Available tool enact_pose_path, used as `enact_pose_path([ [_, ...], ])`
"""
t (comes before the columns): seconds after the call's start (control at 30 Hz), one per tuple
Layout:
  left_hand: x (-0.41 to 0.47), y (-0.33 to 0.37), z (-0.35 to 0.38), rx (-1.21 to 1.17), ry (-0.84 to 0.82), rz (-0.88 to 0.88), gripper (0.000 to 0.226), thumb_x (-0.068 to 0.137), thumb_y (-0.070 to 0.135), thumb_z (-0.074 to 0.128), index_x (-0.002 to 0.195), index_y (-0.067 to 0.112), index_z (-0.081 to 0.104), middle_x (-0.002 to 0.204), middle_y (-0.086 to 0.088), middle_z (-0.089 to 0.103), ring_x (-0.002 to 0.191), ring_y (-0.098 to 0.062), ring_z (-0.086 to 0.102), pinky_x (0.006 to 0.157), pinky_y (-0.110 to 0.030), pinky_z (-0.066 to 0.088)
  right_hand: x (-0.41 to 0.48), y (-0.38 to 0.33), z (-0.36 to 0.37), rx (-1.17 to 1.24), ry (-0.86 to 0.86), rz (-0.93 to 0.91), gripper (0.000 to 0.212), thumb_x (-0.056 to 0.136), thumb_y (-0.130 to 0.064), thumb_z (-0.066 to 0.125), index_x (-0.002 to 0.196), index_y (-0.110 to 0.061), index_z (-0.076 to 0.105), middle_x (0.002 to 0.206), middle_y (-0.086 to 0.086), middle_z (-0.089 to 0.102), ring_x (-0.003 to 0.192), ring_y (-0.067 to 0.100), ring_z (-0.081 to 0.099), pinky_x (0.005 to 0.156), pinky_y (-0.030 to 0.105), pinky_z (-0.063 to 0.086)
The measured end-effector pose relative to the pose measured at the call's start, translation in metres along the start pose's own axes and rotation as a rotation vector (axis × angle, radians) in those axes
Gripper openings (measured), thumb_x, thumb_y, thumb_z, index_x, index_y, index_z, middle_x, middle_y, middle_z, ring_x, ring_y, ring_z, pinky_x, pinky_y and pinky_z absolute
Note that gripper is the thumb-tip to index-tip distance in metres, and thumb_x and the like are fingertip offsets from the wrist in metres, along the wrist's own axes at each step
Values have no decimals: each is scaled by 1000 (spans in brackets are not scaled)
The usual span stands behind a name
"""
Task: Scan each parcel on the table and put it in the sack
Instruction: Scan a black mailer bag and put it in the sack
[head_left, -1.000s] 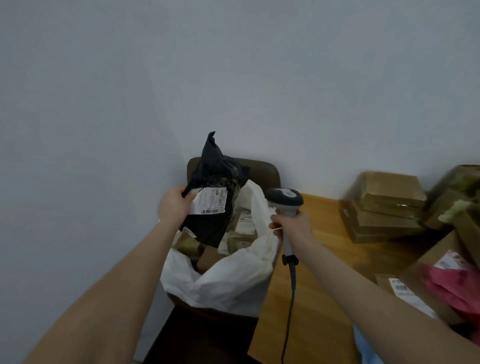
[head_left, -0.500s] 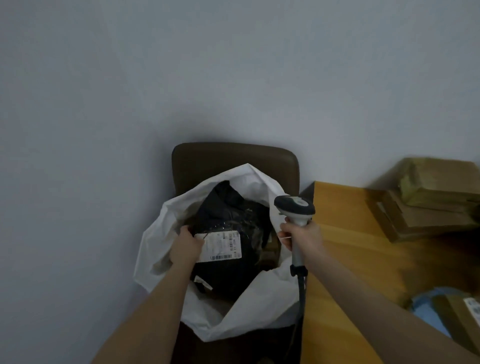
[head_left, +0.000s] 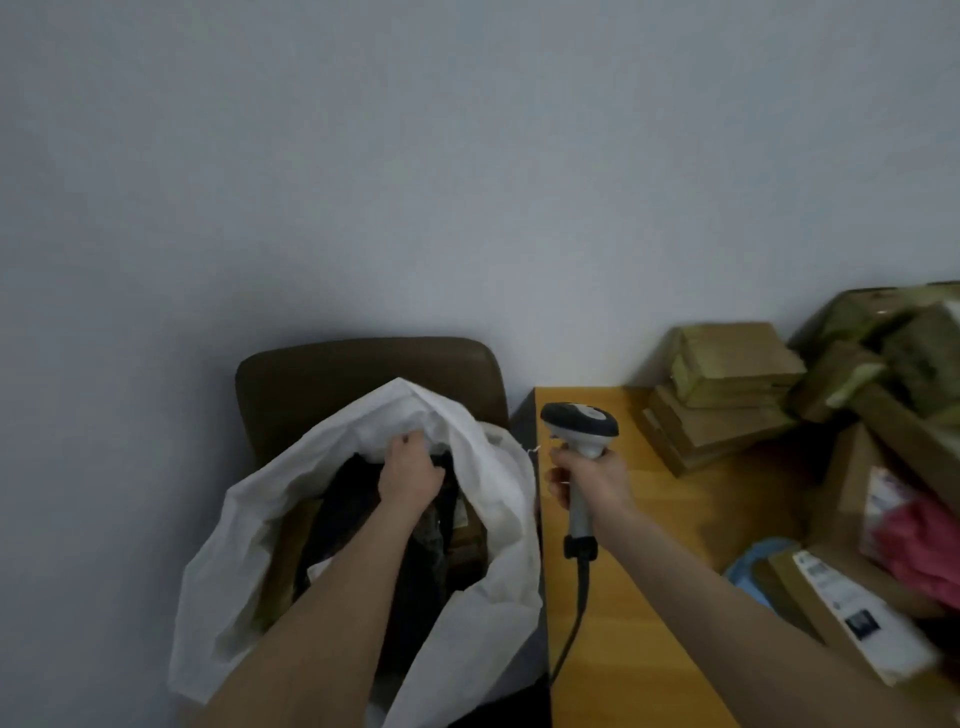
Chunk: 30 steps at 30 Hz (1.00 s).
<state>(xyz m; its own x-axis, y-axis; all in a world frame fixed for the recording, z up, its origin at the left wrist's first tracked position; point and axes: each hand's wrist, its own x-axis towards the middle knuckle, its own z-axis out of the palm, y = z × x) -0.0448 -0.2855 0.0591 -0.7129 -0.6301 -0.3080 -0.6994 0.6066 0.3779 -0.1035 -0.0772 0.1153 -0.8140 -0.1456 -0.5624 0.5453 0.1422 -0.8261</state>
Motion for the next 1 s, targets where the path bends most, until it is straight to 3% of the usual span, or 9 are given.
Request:
enact_pose_path([
  [0.3, -8, 221, 34, -98, -58, 332, 67, 90, 31, 63, 146, 14, 30, 145, -12, 33, 126, -29, 45, 99, -40, 46, 33, -67, -152, 78, 293, -56, 15, 82, -8, 69, 70, -6, 62, 54, 6, 60, 53, 21, 56, 58, 34, 50],
  [0.43, -11, 294, 68, -228, -156, 291, 75, 90, 46, 59, 147, 11, 28, 146, -12, 34, 127, -31, 45, 96, -36, 43, 63, -85, -208, 73, 353, -64, 10, 82, -11, 68, 75, -5, 65, 57, 5, 63, 59, 22, 60, 70, 40, 56],
  [0.53, -4, 336, 92, -278, -188, 255, 76, 93, 48, 53, 149, 6, 22, 152, -14, 30, 135, -31, 37, 103, -37, 37, 94, -104, -247, 110, 363, -93, 16, 82, -9, 67, 67, -7, 62, 45, -2, 60, 53, 17, 57, 64, 35, 53],
  [0.6, 5, 358, 104, -326, -175, 223, 73, 96, 42, 50, 150, 4, 18, 153, -15, 28, 139, -31, 33, 108, -37, 32, 118, -114, -266, 122, 354, -108, 13, 83, -13, 70, 84, -6, 59, 62, 1, 62, 69, 21, 59, 73, 38, 53],
  [0.67, 14, 374, 114, -392, -167, 174, 71, 98, 38, 49, 151, 5, 14, 155, -15, 26, 141, -31, 30, 111, -37, 29, 141, -121, -280, 108, 315, -103, 31, 82, -20, 74, 100, -13, 50, 81, 0, 56, 89, 24, 56, 87, 41, 50],
  [0.73, 22, 385, 121, -428, -171, 126, 70, 99, 35, 48, 152, 7, 12, 156, -14, 23, 142, -31, 28, 112, -39, 28, 160, -126, -289, 92, 261, -82, 39, 81, -22, 75, 105, -16, 46, 86, -2, 52, 93, 23, 53, 85, 40, 48],
  [0.8, 28, 391, 128, -426, -188, 93, 66, 100, 30, 47, 152, 8, 13, 156, -12, 25, 141, -31, 30, 113, -40, 30, 175, -128, -294, 98, 196, -39, 38, 81, -23, 75, 105, -15, 46, 86, -2, 52, 82, 19, 52, 74, 37, 45],
  [0.9, 26, 394, 134, -514, -252, 94, 52, 99, 13, 49, 148, 11, 32, 146, -11, 44, 128, -27, 48, 100, -35, 44, 186, -125, -297, 94, 122, 8, 38, 81, -24, 75, 106, -14, 47, 87, -1, 52, 77, 16, 51, 66, 32, 42],
  [1.0, 17, 390, 130, -739, -248, 20, 45, 94, -1, 53, 137, 11, 48, 133, -10, 56, 116, -26, 57, 91, -33, 51, 189, -119, -297, 89, 147, -18, 54, 82, -24, 75, 127, -9, 49, 106, 4, 56, 102, 26, 54, 86, 39, 44],
])
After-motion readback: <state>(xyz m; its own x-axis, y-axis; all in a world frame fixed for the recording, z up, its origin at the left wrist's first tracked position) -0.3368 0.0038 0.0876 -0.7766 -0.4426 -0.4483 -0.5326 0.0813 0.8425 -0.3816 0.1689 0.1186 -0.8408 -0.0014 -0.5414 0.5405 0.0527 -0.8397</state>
